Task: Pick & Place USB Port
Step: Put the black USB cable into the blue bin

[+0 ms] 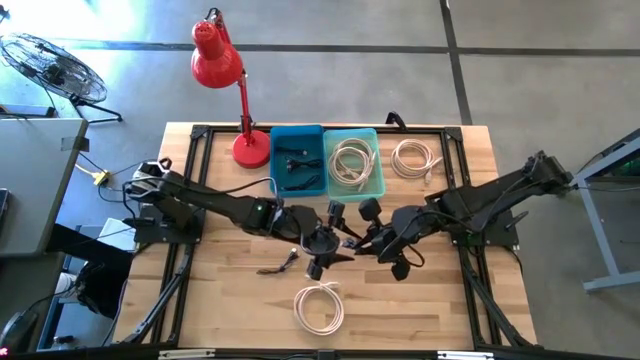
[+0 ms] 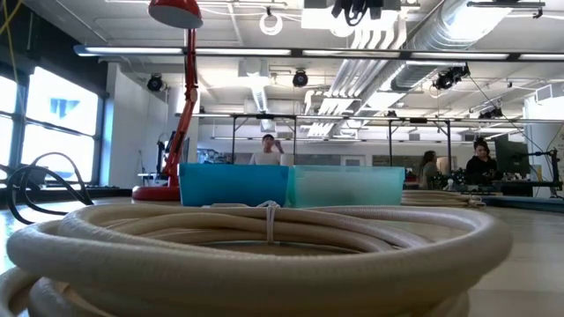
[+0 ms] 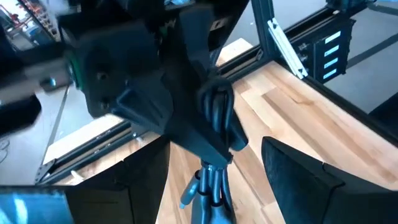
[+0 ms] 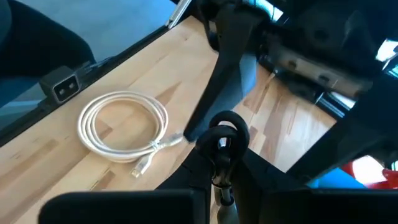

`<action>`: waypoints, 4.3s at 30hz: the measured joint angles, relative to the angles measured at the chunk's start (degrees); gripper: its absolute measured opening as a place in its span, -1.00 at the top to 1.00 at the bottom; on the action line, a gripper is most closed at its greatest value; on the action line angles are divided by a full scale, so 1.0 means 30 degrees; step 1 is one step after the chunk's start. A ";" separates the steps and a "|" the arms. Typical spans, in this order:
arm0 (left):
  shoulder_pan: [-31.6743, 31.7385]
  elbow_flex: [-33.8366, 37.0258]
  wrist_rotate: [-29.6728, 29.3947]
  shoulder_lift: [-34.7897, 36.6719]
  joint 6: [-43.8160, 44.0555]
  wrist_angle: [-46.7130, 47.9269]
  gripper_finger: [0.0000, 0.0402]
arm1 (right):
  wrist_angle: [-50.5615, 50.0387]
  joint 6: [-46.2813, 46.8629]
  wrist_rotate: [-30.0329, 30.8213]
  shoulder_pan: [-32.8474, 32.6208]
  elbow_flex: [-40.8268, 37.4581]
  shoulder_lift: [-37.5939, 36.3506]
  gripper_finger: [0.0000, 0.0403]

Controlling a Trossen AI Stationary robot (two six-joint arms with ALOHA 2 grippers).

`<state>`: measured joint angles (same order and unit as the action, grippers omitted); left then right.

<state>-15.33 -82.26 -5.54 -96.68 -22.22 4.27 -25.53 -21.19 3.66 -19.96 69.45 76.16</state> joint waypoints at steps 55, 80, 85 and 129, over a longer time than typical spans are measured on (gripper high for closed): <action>0.0437 0.0015 -0.5399 -0.1185 -0.2511 0.3137 0.82 | -0.3919 0.5950 0.6569 -0.2716 0.0007 -0.2886 0.04; 0.2773 0.0004 -1.2132 0.0233 0.0357 1.3827 0.82 | -1.6416 1.6905 0.7975 -0.2902 0.0013 -0.6934 0.03; 0.4985 0.0029 -1.0937 0.0218 -0.0485 1.3877 0.82 | -1.6555 1.7410 0.8085 -0.2902 0.0009 -0.7053 0.03; 1.0349 0.4699 -0.6163 0.0211 -0.0934 0.6809 -0.02 | -1.6832 1.7420 0.9642 -0.2902 0.0007 -0.7038 0.03</action>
<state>15.71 -68.16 -24.03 -96.05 -25.02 24.70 -76.03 31.07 32.58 -28.67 69.47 55.05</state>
